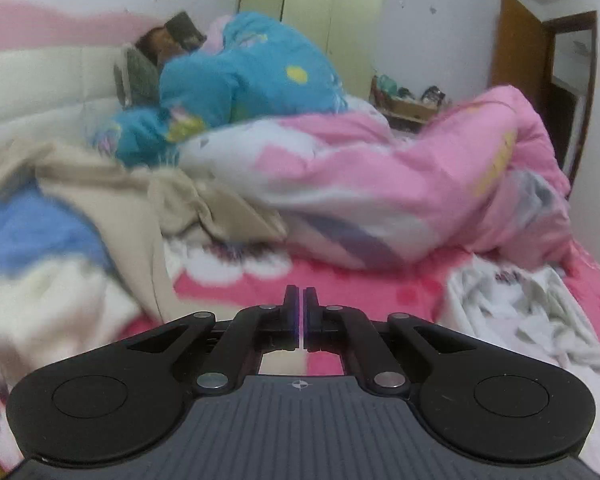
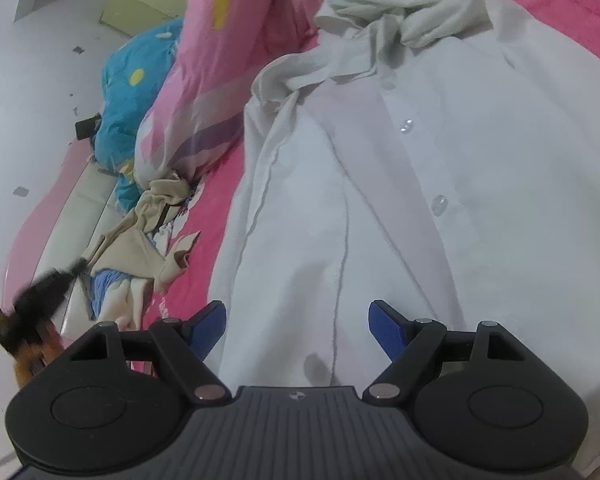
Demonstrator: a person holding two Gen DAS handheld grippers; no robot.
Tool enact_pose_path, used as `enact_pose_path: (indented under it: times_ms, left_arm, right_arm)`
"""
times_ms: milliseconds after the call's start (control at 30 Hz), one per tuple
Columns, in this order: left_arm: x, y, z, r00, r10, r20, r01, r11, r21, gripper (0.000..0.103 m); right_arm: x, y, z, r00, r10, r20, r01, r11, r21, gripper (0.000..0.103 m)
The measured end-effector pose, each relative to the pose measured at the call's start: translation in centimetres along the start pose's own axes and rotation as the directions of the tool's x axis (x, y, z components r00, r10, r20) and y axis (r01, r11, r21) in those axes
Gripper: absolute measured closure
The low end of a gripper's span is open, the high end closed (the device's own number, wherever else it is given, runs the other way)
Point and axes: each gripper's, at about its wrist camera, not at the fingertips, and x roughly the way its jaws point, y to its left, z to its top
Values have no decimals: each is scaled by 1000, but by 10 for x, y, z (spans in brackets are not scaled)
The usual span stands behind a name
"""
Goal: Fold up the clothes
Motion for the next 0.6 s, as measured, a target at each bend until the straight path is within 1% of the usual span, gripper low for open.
enact_pose_path:
  times_ms: [33, 67, 100, 133, 167, 200, 233, 267, 300, 333, 400, 433, 500, 533, 567, 600]
  left_arm:
    - [3, -1, 10, 1000, -10, 0, 10, 1000, 17, 102]
    - [0, -8, 11, 999, -37, -4, 37, 998, 52, 100]
    - [-3, -19, 5, 997, -69, -20, 71, 993, 96, 97]
    - [-5, -30, -8, 991, -123, -59, 130, 983, 129, 83]
    - [-7, -41, -21, 979, -175, -100, 190, 969, 159, 63]
    - [-9, -53, -35, 964, -223, -146, 248, 951, 184, 55]
    - [-10, -64, -55, 943, -259, -210, 301, 932, 201, 43]
    - [-11, -76, -74, 916, -292, -274, 354, 911, 213, 39]
    - [-13, -87, -94, 888, -315, -334, 400, 888, 226, 39]
    - [-15, -99, -114, 872, -309, -378, 419, 872, 254, 37]
    - [-19, -122, -152, 840, -290, -458, 456, 835, 308, 29]
    - [-21, -131, -166, 843, -266, -468, 451, 824, 343, 24]
    - [-22, -142, -187, 870, -194, -452, 394, 825, 404, 25]
    - [-22, -143, -191, 883, -167, -439, 365, 833, 416, 35]
    - [-22, -144, -194, 891, -148, -429, 342, 841, 420, 49]
    - [-23, -140, -189, 889, -164, -428, 346, 853, 392, 59]
  right_arm:
    - [0, -1, 1, 1000, -4, 6, 4, 1000, 0, 21]
    - [-1, -1, 1, 1000, -7, 14, 7, 1000, -2, 21]
    - [-2, -2, 1, 1000, -7, 21, 7, 1000, -4, 21]
    - [-2, -3, 1, 1000, -6, 26, 6, 1000, -2, 21]
    - [-2, -5, 2, 1000, -4, 27, 4, 1000, 4, 21]
    - [0, -6, 2, 1000, -4, 23, 4, 1000, 13, 21]
    - [2, -8, 3, 1000, -4, 19, 4, 1000, 21, 21]
    - [4, -10, 4, 1000, -5, 12, 5, 1000, 27, 21]
    - [6, -10, 4, 1000, -7, 5, 7, 1000, 29, 21]
    - [7, -9, 5, 1000, -6, 1, 6, 1000, 24, 21]
    - [8, -5, 5, 1000, 2, -3, -2, 1000, 9, 21]
    - [8, -4, 5, 1000, 6, -3, -6, 1000, 3, 21]
    - [5, -4, 3, 1000, 17, 0, -17, 1000, 6, 21]
    - [4, -5, 1, 1000, 22, 1, -22, 1000, 11, 21]
    - [3, -6, 0, 1000, 27, 2, -27, 999, 21, 21]
    - [1, -8, -2, 1000, 31, 5, -31, 999, 31, 21]
